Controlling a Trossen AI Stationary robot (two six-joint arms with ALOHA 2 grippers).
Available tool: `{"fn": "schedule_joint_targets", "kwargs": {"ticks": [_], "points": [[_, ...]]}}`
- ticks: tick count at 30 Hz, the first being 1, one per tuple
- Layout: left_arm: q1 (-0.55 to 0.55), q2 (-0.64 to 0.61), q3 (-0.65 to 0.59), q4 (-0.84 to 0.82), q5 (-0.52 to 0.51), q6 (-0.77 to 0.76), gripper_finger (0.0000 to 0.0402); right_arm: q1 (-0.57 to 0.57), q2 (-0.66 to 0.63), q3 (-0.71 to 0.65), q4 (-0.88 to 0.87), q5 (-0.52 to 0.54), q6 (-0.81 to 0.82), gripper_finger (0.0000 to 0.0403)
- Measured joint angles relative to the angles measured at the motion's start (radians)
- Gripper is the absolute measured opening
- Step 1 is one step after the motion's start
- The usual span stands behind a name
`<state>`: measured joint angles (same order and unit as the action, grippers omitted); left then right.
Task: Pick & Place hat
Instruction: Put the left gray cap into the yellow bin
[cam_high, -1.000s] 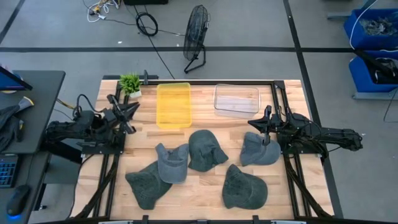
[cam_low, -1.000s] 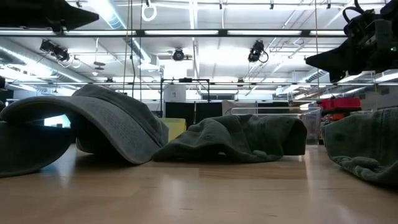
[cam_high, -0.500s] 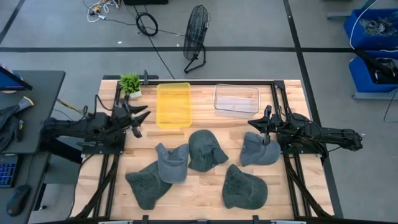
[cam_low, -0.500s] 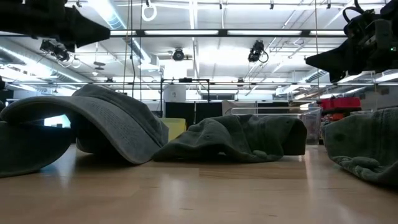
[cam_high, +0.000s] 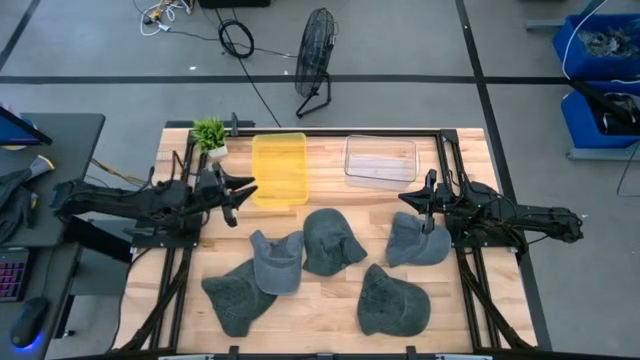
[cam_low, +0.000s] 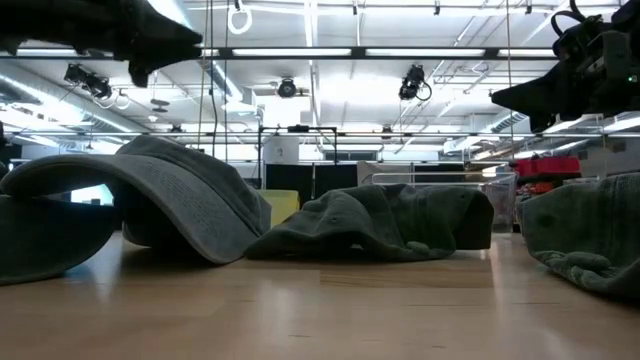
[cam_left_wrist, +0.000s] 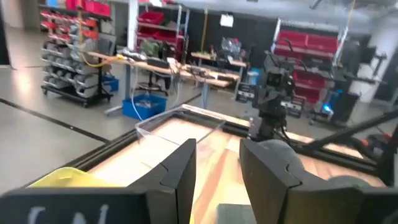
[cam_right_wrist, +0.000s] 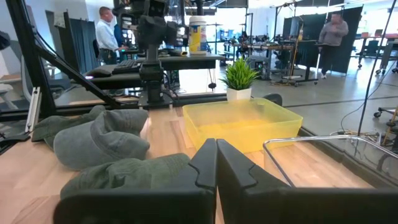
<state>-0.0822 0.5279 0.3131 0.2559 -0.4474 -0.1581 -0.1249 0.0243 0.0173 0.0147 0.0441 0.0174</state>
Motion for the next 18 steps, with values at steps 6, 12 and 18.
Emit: {"fn": "schedule_joint_targets", "kwargs": {"ticks": [6, 12, 18], "points": [[0.0, 0.171, 0.188, -0.088, 0.051, 0.046, 0.0126, 0.0, 0.0, 0.0, 0.0, 0.0, 0.0, 0.0006], [0.0, 0.278, 0.351, -0.368, 0.108, -0.026, 0.0126, 0.0, 0.0, 0.0, 0.0, 0.0, 0.0, 0.0006], [0.0, 0.348, 0.363, -0.424, 0.238, -0.073, 0.0126, 0.0, 0.0, 0.0, 0.0, 0.0, -0.038, 0.0006]]}}
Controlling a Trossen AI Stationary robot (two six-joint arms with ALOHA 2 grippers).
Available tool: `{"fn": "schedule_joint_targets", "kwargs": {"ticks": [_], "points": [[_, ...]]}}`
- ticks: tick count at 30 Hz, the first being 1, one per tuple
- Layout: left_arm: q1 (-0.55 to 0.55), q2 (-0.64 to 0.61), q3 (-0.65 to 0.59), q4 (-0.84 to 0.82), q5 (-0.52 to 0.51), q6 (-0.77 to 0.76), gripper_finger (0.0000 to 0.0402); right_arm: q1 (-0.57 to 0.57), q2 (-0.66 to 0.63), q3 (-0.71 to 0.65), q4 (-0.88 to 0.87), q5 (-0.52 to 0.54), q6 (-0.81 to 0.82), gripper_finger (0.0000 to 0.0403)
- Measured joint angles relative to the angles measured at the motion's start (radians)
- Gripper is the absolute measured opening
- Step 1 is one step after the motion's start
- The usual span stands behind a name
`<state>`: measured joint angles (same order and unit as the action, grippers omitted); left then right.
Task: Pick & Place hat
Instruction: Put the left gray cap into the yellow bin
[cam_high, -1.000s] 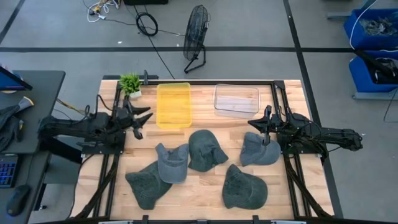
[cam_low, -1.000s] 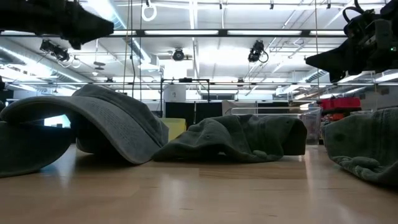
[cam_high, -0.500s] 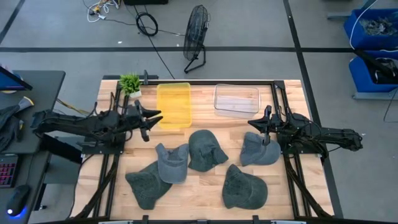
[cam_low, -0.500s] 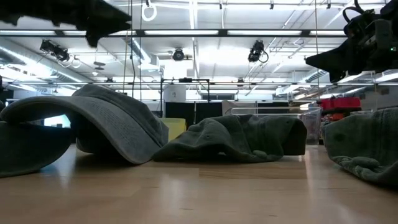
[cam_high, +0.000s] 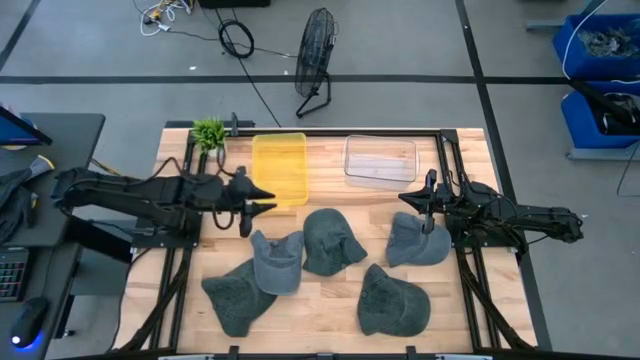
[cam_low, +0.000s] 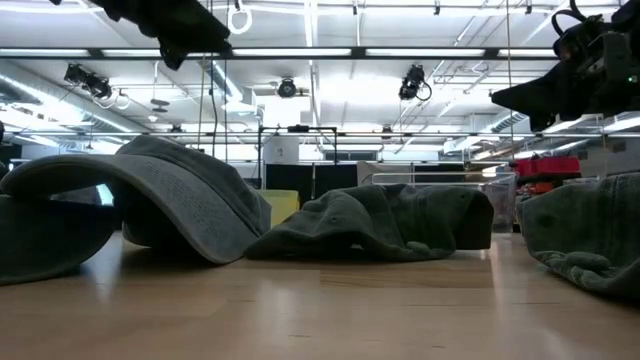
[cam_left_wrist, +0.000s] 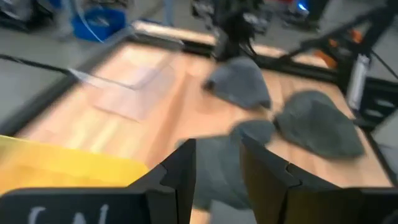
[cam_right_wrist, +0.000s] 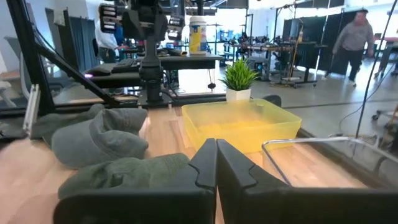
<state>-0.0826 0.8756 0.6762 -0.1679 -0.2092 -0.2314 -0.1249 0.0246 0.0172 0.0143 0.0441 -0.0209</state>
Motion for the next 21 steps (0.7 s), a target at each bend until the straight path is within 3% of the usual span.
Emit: {"fn": "schedule_joint_targets", "kwargs": {"ticks": [5, 15, 21], "points": [[0.0, 0.068, 0.0, -0.07, 0.043, -0.056, 0.0126, 0.0, 0.0, 0.0, 0.0, 0.0, -0.077, 0.0006], [0.0, 0.192, 0.0, -0.051, 0.043, -0.014, 0.0126, 0.0, 0.0, 0.0, 0.0, 0.0, 0.062, 0.0006], [0.003, 0.219, -0.001, 0.013, 0.043, -0.01, 0.0126, 0.0, 0.0, 0.0, 0.0, 0.0, 0.067, 0.0006]]}}
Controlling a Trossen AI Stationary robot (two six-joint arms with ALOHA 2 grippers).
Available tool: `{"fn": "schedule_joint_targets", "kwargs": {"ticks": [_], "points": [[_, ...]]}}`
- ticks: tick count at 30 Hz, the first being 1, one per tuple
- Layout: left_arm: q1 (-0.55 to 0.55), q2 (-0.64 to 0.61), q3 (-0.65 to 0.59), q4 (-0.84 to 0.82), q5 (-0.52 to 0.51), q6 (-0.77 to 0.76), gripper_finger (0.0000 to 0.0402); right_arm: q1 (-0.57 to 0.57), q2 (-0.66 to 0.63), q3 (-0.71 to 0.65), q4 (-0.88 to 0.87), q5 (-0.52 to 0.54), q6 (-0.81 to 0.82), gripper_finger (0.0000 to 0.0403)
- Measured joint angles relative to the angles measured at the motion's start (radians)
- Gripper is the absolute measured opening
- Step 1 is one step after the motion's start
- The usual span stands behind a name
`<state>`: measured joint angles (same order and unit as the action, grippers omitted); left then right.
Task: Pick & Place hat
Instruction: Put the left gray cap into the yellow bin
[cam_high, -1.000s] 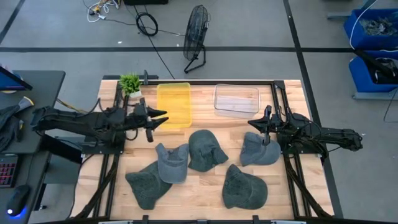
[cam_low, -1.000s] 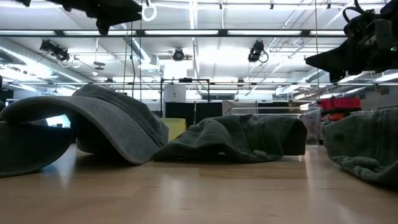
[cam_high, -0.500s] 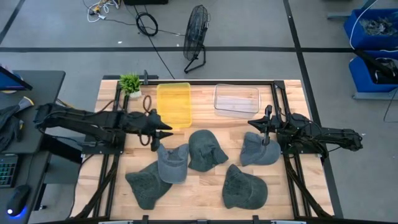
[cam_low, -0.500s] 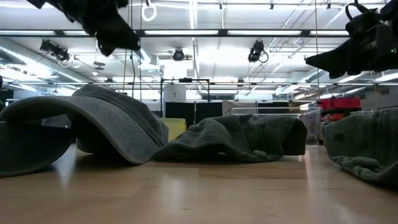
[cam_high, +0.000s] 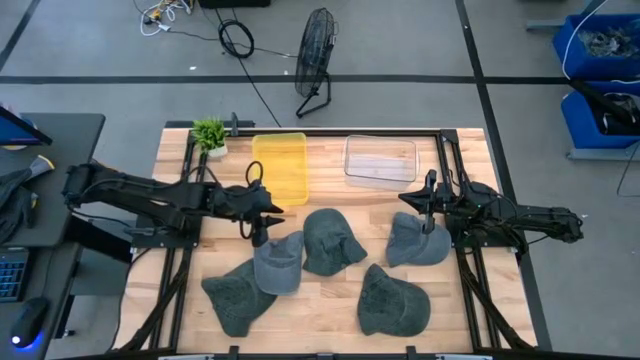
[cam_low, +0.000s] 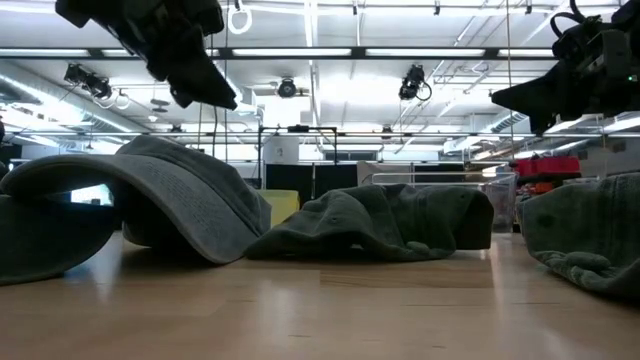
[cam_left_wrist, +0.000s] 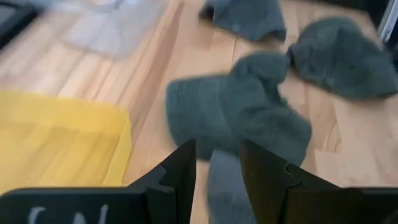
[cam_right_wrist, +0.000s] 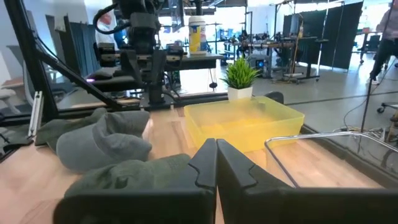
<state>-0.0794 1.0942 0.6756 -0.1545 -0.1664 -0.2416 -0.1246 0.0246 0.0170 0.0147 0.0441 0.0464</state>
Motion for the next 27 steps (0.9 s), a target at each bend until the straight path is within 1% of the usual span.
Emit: {"fn": "schedule_joint_targets", "kwargs": {"ticks": [2, 6, 8, 12, 14, 16, 19, 22, 25, 27], "points": [[0.004, 0.016, 0.001, 0.039, 0.018, 0.003, 0.0126, 0.0, 0.0, 0.0, 0.0, 0.0, 0.0, 0.0006], [0.019, 0.064, 0.001, 0.09, 0.095, 0.025, 0.0126, 0.0, 0.0, 0.0, 0.002, 0.001, 0.001, 0.0006], [0.019, 0.076, 0.0, 0.089, 0.101, 0.07, 0.0126, 0.0, 0.0, 0.0, 0.003, 0.018, 0.044, 0.0006], [0.019, 0.077, 0.004, 0.086, 0.126, 0.079, 0.0126, 0.0, 0.0, 0.0, 0.006, 0.027, 0.091, 0.002], [0.017, 0.058, 0.036, 0.002, 0.169, 0.096, 0.0126, 0.0, 0.0, 0.0, 0.031, 0.032, 0.072, 0.0032], [0.008, 0.042, 0.109, -0.128, 0.21, 0.105, 0.0126, 0.0, 0.0, 0.0, 0.077, 0.034, 0.05, 0.0046], [-0.021, 0.035, 0.238, -0.416, 0.216, 0.07, 0.0126, 0.0, 0.0, 0.0, 0.145, 0.01, 0.029, 0.0067], [-0.073, 0.036, 0.335, -0.627, 0.215, 0.011, 0.0126, 0.0, 0.0, 0.0, 0.196, -0.052, 0.024, 0.008], [-0.148, 0.037, 0.352, -0.75, 0.217, -0.061, 0.0126, 0.0, 0.0, 0.0, 0.226, -0.105, 0.013, 0.0084], [-0.208, 0.037, 0.332, -0.784, 0.218, -0.163, 0.0126, 0.0, 0.0, 0.0, 0.227, -0.11, -0.025, 0.0085]]}}
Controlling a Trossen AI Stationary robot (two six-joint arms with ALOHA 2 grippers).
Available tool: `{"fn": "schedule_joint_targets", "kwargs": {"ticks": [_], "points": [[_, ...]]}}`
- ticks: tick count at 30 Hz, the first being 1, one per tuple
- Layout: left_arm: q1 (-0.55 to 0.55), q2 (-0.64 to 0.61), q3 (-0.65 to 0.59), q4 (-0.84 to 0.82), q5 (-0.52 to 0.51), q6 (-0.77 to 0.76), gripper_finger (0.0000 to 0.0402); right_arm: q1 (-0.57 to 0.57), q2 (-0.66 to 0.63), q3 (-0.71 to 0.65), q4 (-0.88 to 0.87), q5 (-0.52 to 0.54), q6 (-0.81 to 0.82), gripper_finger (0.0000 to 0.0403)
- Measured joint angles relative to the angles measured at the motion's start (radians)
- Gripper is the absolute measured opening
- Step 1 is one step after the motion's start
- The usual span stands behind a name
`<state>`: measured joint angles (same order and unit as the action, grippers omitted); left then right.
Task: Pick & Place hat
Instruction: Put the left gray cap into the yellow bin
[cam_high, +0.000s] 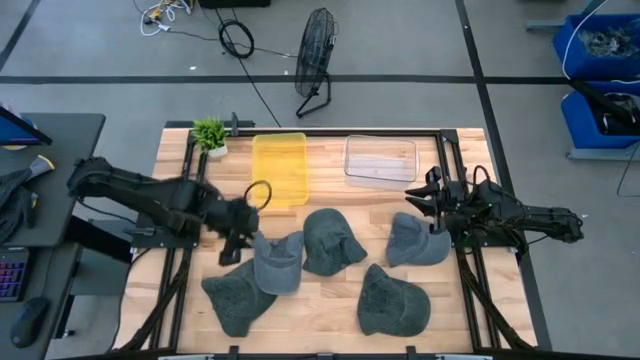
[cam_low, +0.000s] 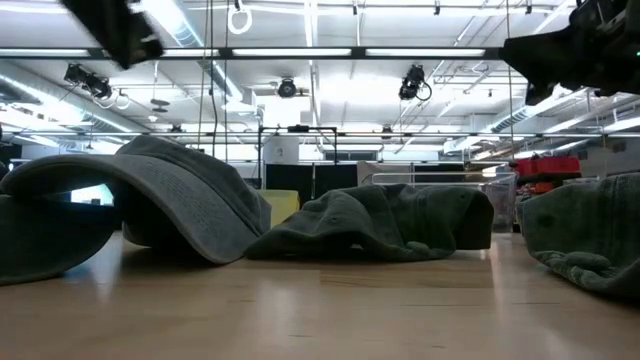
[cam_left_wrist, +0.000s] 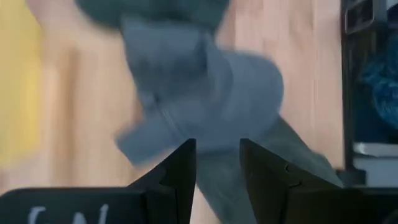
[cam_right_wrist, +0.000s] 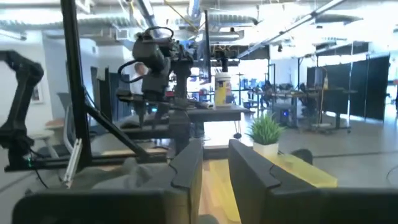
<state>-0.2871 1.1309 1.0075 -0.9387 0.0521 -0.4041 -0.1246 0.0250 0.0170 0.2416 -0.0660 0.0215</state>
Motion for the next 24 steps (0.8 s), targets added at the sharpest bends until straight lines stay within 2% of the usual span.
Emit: {"fn": "schedule_joint_targets", "kwargs": {"ticks": [2, 5, 12, 16, 24], "points": [[-0.062, 0.0, -0.046, -0.011, -0.001, -0.115, 0.0126, 0.0, 0.0, 0.0, -0.003, 0.0, -0.039, 0.0085], [-0.146, 0.001, -0.146, 0.058, -0.004, -0.263, 0.0126, 0.0, 0.0, 0.0, 0.0, -0.001, -0.073, 0.0083], [-0.288, 0.001, -0.376, 0.422, 0.011, -0.454, 0.0126, 0.0, 0.0, 0.0, -0.003, -0.003, -0.003, 0.0075], [-0.328, 0.001, -0.413, 0.432, 0.012, -0.502, 0.0126, 0.0, 0.0, 0.0, -0.031, -0.003, 0.001, 0.0071], [-0.339, 0.008, -0.413, 0.397, -0.028, -0.455, 0.0126, 0.0, 0.0, 0.0, -0.078, -0.003, 0.049, 0.007]]}}
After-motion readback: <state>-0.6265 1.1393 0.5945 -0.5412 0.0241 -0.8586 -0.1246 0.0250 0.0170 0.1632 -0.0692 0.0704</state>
